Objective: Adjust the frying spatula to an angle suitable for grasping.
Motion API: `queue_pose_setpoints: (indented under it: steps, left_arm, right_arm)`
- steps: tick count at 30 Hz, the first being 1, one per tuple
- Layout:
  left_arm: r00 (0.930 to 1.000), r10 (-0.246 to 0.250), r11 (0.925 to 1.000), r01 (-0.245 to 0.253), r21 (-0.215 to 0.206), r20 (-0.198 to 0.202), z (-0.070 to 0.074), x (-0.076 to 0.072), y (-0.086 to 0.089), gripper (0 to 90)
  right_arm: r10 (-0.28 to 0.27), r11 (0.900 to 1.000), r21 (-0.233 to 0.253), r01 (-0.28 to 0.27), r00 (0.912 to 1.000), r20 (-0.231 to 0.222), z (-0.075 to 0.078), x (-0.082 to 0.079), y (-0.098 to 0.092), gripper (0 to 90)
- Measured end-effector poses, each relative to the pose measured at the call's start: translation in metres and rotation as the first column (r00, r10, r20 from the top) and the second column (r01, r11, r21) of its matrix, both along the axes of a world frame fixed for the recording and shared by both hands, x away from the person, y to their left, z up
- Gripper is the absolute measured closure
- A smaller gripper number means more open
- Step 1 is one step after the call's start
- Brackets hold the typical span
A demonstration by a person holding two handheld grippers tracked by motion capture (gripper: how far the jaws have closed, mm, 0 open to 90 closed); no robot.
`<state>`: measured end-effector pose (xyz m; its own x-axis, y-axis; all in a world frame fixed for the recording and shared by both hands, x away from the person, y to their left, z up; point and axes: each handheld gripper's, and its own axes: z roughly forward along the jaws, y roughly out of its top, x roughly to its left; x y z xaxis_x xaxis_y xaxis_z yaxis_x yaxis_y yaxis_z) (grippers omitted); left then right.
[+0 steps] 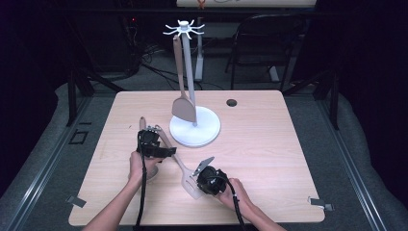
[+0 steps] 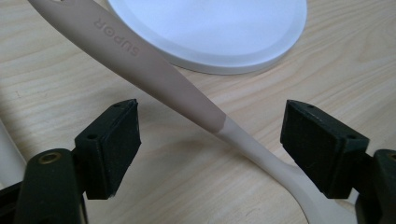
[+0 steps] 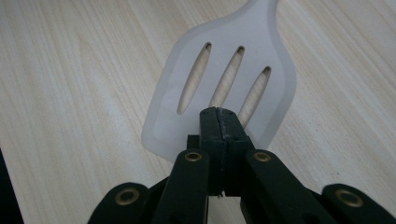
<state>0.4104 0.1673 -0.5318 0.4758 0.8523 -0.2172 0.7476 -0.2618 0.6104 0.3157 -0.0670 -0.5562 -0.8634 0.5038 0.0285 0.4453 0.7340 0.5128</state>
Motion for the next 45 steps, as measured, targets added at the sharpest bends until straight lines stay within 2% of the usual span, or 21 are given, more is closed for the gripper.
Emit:
queue_pose_setpoints:
  steps: [7,9,13,19,25,28,33,38,45]
  left_arm:
    - [0.9988,0.013,0.9996,-0.011,0.027,-0.048,-0.009,0.012,-0.007,26.7]
    - [0.9972,0.021,0.9997,-0.019,0.018,-0.071,-0.012,0.016,-0.007,28.3]
    - [0.9951,0.022,0.9997,-0.023,-0.008,-0.096,-0.017,0.021,-0.007,37.2]
    - [0.9911,0.016,0.9992,-0.021,-0.036,-0.132,-0.023,0.026,-0.006,44.3]
    - [0.9907,0.021,0.9987,-0.026,-0.042,-0.134,-0.023,0.027,-0.006,47.1]
    - [0.9901,0.025,0.9978,-0.033,-0.058,-0.138,-0.023,0.026,-0.005,48.2]
    - [0.9907,0.026,0.9949,-0.039,-0.093,-0.133,-0.021,0.024,-0.003,51.0]
    - [0.9940,0.018,0.9918,-0.032,-0.124,-0.108,-0.015,0.020,-0.001,54.1]
    - [0.9980,0.008,0.9825,-0.020,-0.185,-0.063,-0.004,0.011,0.002,58.7]
  right_arm:
    - [0.004,1.000,0.000,-0.004,1.0000,0.001,0.000,0.000,0.000,90.0]
    - [0.004,1.000,-0.001,-0.004,1.0000,0.001,0.000,0.000,0.000,90.0]
    - [0.010,1.000,-0.008,-0.009,0.9999,0.005,0.000,0.000,0.000,90.0]
    - [0.011,1.000,-0.008,-0.011,0.9999,0.004,0.000,0.001,0.000,90.0]
    - [0.012,1.000,-0.009,-0.012,0.9999,0.005,0.000,0.001,0.000,90.0]
    - [0.020,1.000,-0.020,-0.020,0.9998,0.006,0.001,0.001,0.000,90.0]
    - [0.015,1.000,-0.007,-0.015,0.9999,0.005,0.000,0.000,0.000,90.0]
    - [0.020,1.000,-0.013,-0.020,0.9998,0.001,0.001,0.001,-0.001,90.0]
    - [0.025,1.000,-0.013,-0.025,0.9997,-0.001,0.002,0.001,-0.002,90.0]
